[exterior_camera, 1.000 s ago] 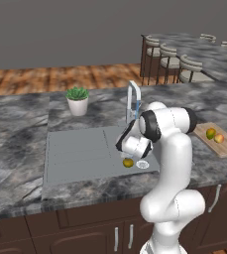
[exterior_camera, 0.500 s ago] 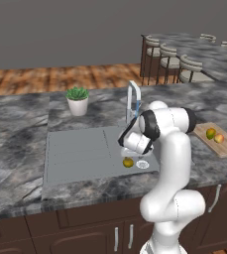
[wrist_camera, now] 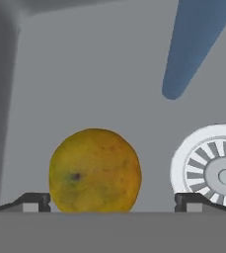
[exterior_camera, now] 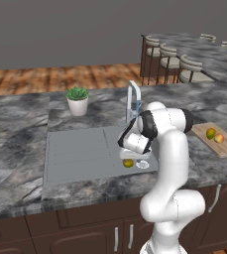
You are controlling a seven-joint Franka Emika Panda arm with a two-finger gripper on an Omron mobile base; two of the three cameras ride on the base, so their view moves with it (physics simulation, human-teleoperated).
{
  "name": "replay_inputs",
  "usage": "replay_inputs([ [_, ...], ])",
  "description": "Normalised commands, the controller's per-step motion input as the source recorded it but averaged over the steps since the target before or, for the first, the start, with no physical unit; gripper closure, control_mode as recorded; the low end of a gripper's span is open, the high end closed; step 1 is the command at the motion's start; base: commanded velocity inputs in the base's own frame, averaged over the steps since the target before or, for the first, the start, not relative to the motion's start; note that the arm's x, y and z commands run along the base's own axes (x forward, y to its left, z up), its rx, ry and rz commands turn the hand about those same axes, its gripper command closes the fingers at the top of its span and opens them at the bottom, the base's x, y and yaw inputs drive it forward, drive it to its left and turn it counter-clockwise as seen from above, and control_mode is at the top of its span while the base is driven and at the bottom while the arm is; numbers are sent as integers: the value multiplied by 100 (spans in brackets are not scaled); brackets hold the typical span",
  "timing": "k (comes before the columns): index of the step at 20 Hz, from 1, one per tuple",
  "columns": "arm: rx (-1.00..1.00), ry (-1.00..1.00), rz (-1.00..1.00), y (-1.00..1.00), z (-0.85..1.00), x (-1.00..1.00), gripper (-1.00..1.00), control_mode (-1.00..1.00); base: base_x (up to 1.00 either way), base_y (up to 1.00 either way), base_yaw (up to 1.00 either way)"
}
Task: Pick the mango, orange, mango from the sink and place them on the cutting board to airdry. Then turn off the sink faucet.
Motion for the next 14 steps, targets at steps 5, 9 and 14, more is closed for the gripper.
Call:
replay_inputs([
  [5,1,7,0,12,-12,0,-100,-100,0,0,0],
  [9,1,8,0,0,-20,1,100,-100,0,0,0],
  [14,1,4,0,-12,-10,-1,100,-100,0,0,0],
])
